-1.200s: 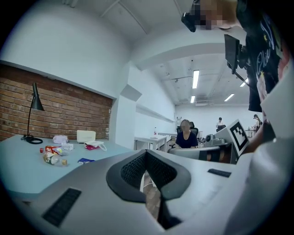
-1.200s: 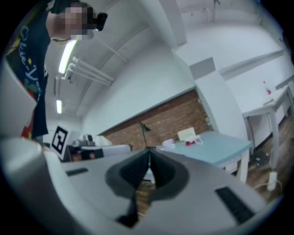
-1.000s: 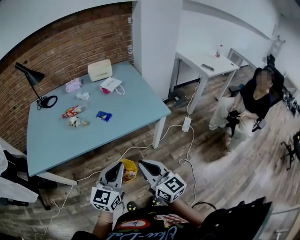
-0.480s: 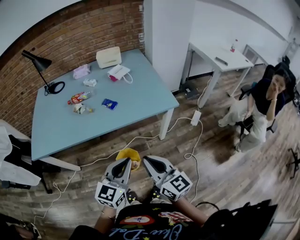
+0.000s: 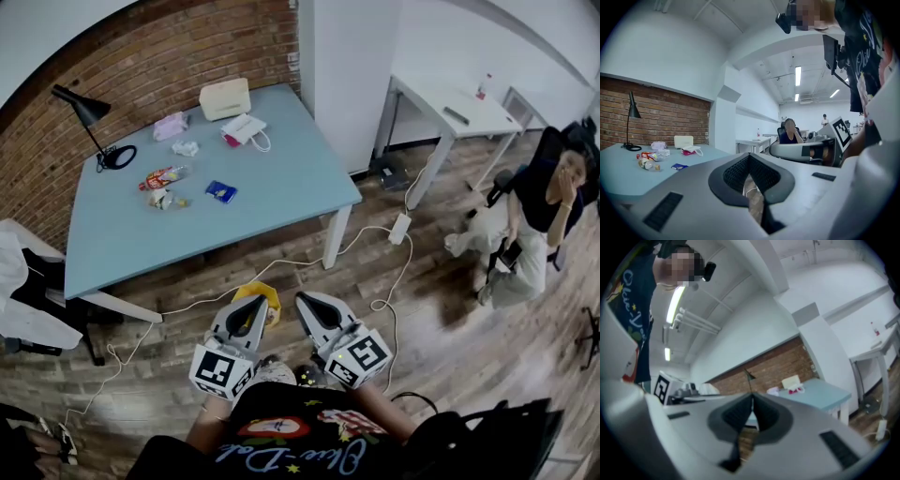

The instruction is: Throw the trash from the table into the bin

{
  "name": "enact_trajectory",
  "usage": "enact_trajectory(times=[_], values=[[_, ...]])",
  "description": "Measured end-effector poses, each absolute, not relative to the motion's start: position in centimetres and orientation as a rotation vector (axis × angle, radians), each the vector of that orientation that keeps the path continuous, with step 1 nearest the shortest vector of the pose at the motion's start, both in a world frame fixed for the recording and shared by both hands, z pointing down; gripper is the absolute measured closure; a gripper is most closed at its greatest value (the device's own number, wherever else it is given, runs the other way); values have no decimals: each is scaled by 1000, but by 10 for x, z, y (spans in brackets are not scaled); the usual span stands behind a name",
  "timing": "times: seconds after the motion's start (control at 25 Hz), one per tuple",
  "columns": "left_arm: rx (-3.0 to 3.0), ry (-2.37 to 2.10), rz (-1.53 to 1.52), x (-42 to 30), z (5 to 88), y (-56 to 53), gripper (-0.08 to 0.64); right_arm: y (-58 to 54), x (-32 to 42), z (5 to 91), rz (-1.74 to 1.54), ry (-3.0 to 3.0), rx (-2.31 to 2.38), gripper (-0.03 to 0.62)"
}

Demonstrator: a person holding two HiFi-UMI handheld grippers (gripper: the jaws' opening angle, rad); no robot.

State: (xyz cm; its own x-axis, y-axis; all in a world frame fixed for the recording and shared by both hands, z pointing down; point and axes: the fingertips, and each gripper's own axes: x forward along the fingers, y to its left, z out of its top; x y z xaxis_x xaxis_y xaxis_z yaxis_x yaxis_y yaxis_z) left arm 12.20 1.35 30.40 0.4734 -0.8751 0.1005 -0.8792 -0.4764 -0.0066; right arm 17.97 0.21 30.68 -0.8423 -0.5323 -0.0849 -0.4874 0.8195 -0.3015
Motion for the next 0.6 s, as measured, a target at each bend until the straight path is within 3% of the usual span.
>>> enact_trajectory(times=[0.6], values=[[2648, -1629, 109, 95, 306, -24, 552, -26, 173, 304, -353, 2869, -819, 584]])
